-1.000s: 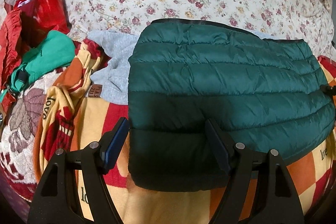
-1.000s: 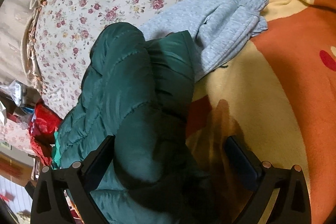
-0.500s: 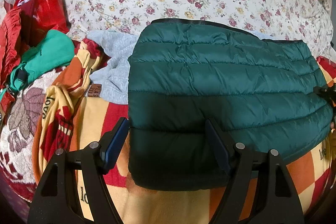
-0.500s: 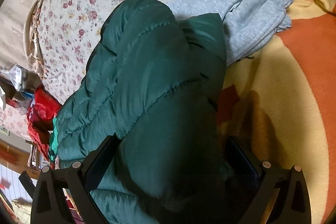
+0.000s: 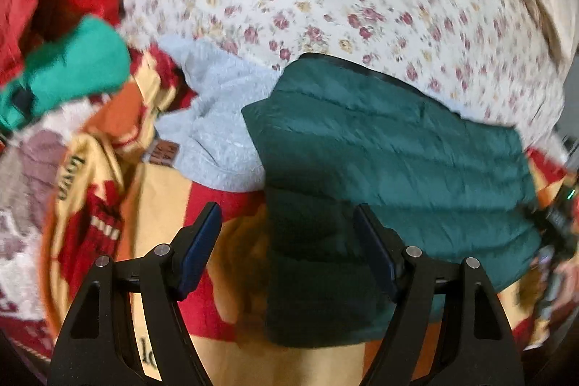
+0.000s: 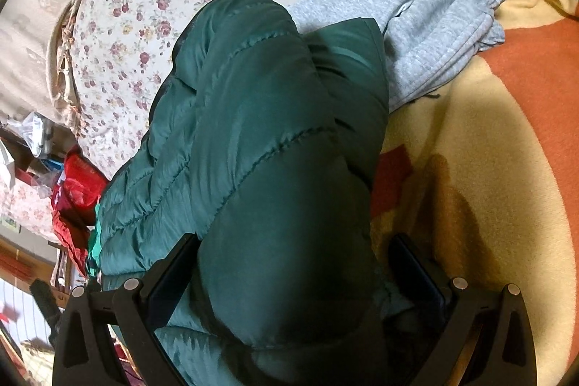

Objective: Fold large clothes

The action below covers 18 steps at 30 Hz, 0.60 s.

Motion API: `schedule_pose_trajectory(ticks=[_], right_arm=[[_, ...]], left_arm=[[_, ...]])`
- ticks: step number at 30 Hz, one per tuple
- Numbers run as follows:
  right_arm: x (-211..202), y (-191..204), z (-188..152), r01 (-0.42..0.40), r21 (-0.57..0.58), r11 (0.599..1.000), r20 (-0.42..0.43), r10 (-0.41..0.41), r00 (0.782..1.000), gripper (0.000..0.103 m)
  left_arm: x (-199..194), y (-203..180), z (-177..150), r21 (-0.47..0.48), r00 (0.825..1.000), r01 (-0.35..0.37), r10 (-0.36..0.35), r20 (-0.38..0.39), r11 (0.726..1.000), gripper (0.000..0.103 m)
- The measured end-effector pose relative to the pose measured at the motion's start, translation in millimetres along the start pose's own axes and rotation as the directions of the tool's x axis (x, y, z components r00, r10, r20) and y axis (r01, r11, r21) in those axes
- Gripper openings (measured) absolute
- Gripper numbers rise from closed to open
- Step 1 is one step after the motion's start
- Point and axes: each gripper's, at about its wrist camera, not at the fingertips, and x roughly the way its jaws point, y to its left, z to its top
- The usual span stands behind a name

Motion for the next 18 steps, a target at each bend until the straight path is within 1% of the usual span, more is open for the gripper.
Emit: schedule_pose_trajectory(ticks=[1,2,3,5,6,7,8,9,10,11,12,13,14,15,16,17,18], right_arm=[[0.0,-0.5,-0.2,-0.002,-0.002,1.0,0.001,0.002,1.0,0.103],[0.3,0.1,-0.3,-0.003,-0.003,1.0,0.001,0.003,1.0,0.103],[0.3,0.1,-0.3,-0.004,-0.004,1.0,0.002,0.004,1.0,0.103],[0.7,0.9,-0.8,-0.005,-0.006,1.0,0.003,0.005,1.0,0.103],[0.9,0.9,-0.7,-0.007,-0.007,1.0,0.002,0.007,1.0,0.103],[1.3,1.3,-0.5,-0.008,-0.008,1.0,0.001,0.008,1.0,0.103],[2.0,1.4,0.0,-0.01,-0.01,1.0,-0.003,0.01,1.0,0.103],[3.2,2.3,0.8,-0.012,-0.016,1.0,-0.012,0.012,1.0,0.103],[4.5,4.0,1.5,-0.01,-0.02,1.0,-0.022,0.009,1.0,0.102],[6.1,7.0,2.7,-0.006,-0.025,1.0,-0.042,0.005,0.999,0.093],[7.5,10.9,2.9,-0.012,-0.023,1.0,-0.056,0.011,0.998,0.087],[7.3,14.7,2.4,-0.015,-0.019,1.0,-0.067,0.014,0.998,0.078],[4.4,22.6,1.4,-0.003,-0.032,0.999,-0.068,0.0,0.998,0.068],[2.1,28.3,0.6,0.004,-0.053,0.999,-0.066,-0.008,0.998,0.063],[-1.5,35.0,-0.1,0.006,-0.078,0.997,-0.061,-0.011,0.998,0.056],[-5.8,41.7,-0.4,-0.006,-0.09,0.996,-0.058,0.001,0.998,0.049],[-9.8,48.0,-0.6,-0.029,-0.096,0.995,-0.055,0.023,0.998,0.047]], left_arm=[[6.5,8.9,3.1,-0.021,0.998,0.052,-0.052,-0.025,0.998,0.075],[16.0,16.0,5.5,-0.037,0.991,0.115,-0.117,-0.06,0.993,0.075],[24.6,19.4,6.7,-0.046,0.982,0.163,-0.167,-0.088,0.986,0.075],[39.3,21.1,8.4,-0.056,0.958,0.255,-0.261,-0.123,0.965,0.075],[47.5,20.0,9.4,-0.06,0.941,0.304,-0.31,-0.139,0.951,0.075],[59.7,17.0,10.4,-0.068,0.915,0.362,-0.368,-0.162,0.93,0.078],[70.4,13.0,10.1,-0.076,0.89,0.409,-0.416,-0.185,0.909,0.085],[78.1,9.4,8.5,-0.083,0.87,0.441,-0.448,-0.204,0.894,0.09],[88.5,5.5,5.6,-0.097,0.846,0.472,-0.481,-0.231,0.876,0.094],[100.3,0.2,0.7,-0.135,0.818,0.492,-0.51,-0.268,0.86,0.095],[100.3,-3.9,0.6,-0.146,0.832,0.468,-0.49,-0.26,0.872,0.095],[95.1,-7.2,3.0,-0.14,0.835,0.47,-0.491,-0.248,0.871,0.081],[84.9,-11.2,7.3,-0.133,0.828,0.494,-0.511,-0.231,0.859,0.061],[75.1,-13.4,11.4,-0.126,0.826,0.506,-0.521,-0.216,0.854,0.054],[63.0,-15.8,16.3,-0.114,0.827,0.514,-0.526,-0.199,0.85,0.045],[50.9,-18.7,19.9,-0.097,0.828,0.522,-0.53,-0.18,0.848,0.041],[40.5,-21.7,22.8,-0.077,0.834,0.522,-0.528,-0.159,0.849,0.04]])
